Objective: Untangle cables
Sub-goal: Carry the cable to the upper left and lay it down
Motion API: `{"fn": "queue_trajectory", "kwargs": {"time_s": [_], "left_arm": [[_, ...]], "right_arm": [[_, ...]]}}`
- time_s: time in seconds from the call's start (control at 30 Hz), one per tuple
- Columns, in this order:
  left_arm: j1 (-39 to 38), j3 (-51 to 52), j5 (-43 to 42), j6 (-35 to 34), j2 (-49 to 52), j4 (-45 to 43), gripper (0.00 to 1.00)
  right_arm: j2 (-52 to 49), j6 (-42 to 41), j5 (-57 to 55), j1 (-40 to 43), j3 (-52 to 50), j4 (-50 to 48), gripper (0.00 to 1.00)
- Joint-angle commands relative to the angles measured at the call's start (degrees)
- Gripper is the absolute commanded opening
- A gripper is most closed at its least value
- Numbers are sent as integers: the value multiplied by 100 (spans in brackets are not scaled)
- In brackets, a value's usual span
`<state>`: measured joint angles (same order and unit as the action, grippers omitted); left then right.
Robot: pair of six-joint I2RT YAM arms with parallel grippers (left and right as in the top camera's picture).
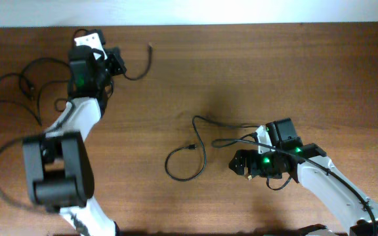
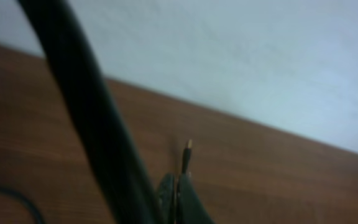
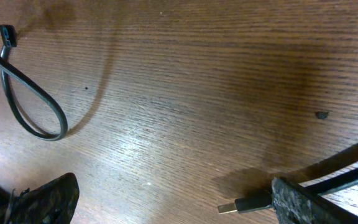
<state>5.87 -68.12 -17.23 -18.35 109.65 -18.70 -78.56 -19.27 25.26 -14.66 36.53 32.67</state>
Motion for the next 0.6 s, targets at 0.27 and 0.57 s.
{"fn": "queue_trajectory", "kwargs": {"time_s": [0.27,0.57], "left_arm": [[254,-1257,-306,-455,590,826,0],[256,-1259,-4,-492,699,3045,99]], "right_arm": [[-9,63,-68,7,4,-15,98],[-9,63,-68,7,4,-15,99]]}}
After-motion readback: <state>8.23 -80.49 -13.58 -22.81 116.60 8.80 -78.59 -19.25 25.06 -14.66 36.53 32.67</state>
